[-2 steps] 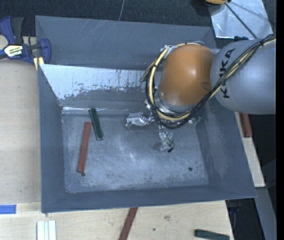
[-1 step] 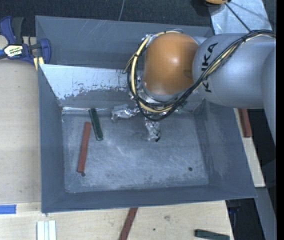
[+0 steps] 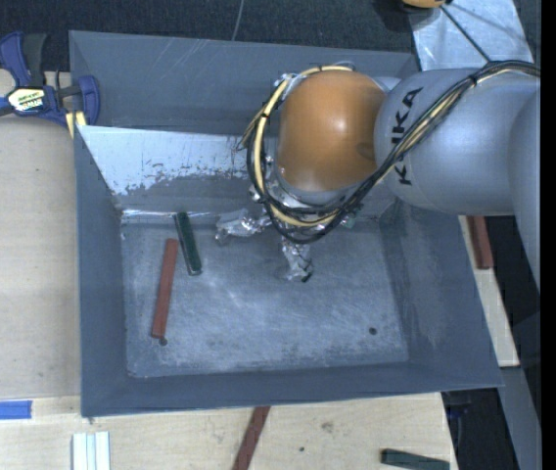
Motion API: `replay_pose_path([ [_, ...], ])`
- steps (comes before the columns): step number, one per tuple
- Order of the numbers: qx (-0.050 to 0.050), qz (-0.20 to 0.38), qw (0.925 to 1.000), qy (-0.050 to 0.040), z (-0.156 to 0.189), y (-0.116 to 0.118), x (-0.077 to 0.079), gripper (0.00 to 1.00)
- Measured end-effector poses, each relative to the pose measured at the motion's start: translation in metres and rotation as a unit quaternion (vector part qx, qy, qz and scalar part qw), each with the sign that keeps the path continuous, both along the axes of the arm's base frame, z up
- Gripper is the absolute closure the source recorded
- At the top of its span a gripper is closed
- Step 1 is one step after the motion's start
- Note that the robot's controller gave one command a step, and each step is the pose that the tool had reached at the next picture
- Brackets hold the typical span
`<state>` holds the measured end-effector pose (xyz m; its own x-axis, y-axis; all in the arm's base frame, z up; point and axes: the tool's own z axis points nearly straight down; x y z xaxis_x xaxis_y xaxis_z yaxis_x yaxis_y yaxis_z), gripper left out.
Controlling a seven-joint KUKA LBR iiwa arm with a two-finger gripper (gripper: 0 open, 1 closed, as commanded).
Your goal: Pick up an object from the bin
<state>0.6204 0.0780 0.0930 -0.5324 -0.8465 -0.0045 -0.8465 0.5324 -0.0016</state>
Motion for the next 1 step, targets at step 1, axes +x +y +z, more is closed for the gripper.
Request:
replay_pose_path([
  [1, -0.001, 0.173, 0.9849, 0.0009, -0.0087, 0.0341, -0.0094, 1.00],
])
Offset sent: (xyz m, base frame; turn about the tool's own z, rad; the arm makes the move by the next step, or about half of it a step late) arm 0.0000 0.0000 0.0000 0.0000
